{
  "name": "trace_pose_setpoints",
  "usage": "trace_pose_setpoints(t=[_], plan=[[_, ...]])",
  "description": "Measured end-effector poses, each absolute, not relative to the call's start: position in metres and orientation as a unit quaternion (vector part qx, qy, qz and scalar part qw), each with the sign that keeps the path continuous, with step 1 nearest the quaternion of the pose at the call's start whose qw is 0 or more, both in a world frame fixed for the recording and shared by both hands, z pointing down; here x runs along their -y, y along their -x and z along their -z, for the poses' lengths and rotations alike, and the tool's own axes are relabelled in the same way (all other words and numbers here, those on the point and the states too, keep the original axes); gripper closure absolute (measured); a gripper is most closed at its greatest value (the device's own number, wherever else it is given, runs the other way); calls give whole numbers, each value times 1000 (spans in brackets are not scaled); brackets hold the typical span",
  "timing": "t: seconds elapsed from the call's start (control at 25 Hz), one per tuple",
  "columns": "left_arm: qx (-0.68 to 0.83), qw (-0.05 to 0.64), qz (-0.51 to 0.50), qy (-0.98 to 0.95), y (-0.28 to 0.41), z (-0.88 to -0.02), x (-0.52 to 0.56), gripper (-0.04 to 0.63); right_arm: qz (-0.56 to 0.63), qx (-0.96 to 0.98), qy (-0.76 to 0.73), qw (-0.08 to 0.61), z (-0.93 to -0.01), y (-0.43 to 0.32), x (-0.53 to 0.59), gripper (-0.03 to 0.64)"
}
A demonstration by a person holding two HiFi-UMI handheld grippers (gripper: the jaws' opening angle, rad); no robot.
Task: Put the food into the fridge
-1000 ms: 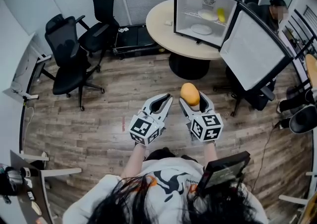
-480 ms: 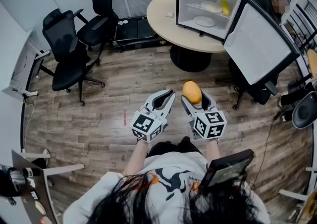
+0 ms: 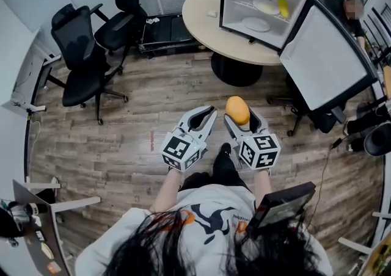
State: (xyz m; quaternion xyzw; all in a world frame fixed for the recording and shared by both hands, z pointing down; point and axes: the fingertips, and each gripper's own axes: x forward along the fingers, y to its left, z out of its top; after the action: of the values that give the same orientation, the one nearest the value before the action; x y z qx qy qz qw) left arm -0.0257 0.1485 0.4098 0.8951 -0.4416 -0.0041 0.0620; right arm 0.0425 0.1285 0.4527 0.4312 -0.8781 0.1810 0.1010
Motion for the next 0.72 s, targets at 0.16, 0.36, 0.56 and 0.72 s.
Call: trace_pose_setpoints(t=[0.16,0.36,0.56,0.72], plan=[[449,60,-4,-892,24,-411,-111,571,-186,880,-428,95,-454,-48,-90,287],[462,57,-4,-885,20,-410,-53,571,-182,886,-416,97,-454,-55,-31,287],[469,54,-7,-881,8,-411,7,571,-178,891,-407,92,-450,-65,36,287],[475,60,-13,-878,0,-414,43,571,-182,894,-399,90,-451,-71,80,287]])
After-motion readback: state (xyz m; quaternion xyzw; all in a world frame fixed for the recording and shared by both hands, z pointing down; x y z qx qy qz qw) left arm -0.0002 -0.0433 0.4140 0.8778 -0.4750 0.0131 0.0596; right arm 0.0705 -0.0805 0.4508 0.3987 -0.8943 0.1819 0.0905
